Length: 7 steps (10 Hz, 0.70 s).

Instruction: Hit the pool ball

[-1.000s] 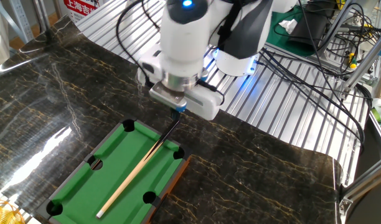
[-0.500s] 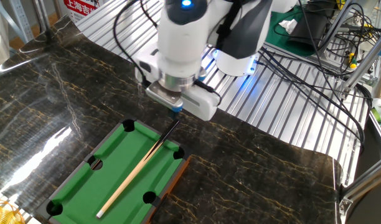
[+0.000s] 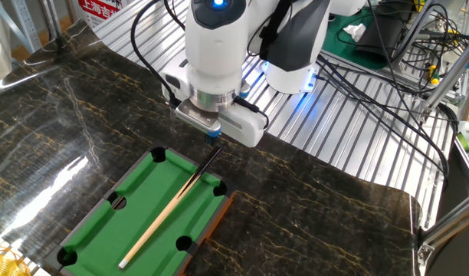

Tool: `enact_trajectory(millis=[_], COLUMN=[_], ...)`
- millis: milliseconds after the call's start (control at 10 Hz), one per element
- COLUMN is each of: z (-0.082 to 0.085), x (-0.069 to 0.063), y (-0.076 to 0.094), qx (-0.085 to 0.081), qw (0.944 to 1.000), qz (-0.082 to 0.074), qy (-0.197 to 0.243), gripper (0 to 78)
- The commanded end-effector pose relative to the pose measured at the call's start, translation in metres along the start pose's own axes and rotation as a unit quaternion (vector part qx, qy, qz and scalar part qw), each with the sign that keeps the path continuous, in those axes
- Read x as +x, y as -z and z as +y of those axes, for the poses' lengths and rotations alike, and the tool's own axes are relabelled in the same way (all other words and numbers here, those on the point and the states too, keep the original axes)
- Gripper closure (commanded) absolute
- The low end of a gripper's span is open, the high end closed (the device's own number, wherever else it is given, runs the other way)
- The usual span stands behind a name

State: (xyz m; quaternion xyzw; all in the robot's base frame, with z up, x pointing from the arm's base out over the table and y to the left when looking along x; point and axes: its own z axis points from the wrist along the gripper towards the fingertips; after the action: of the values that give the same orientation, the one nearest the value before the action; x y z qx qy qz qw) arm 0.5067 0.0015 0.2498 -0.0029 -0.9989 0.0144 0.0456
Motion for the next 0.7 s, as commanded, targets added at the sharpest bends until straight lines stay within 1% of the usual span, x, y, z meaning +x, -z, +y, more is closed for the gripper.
enact_trajectory(millis=[100, 300, 600, 700], z=[-0.0013, -0.0029, -0.0040, -0.0040], x=[-0.0005, -0.0017, -0.0019, -0.0019], y=[0.0042, 0.0048, 0.0048, 0.0047], qx=[-0.006, -0.010, -0.009, -0.009], qw=[1.0000, 0.9999, 0.9999, 0.9999], qz=[0.003, 0.002, 0.000, -0.004], qy=[-0.001, -0.006, -0.006, -0.008], gripper=[76.1, 76.1, 76.1, 76.1])
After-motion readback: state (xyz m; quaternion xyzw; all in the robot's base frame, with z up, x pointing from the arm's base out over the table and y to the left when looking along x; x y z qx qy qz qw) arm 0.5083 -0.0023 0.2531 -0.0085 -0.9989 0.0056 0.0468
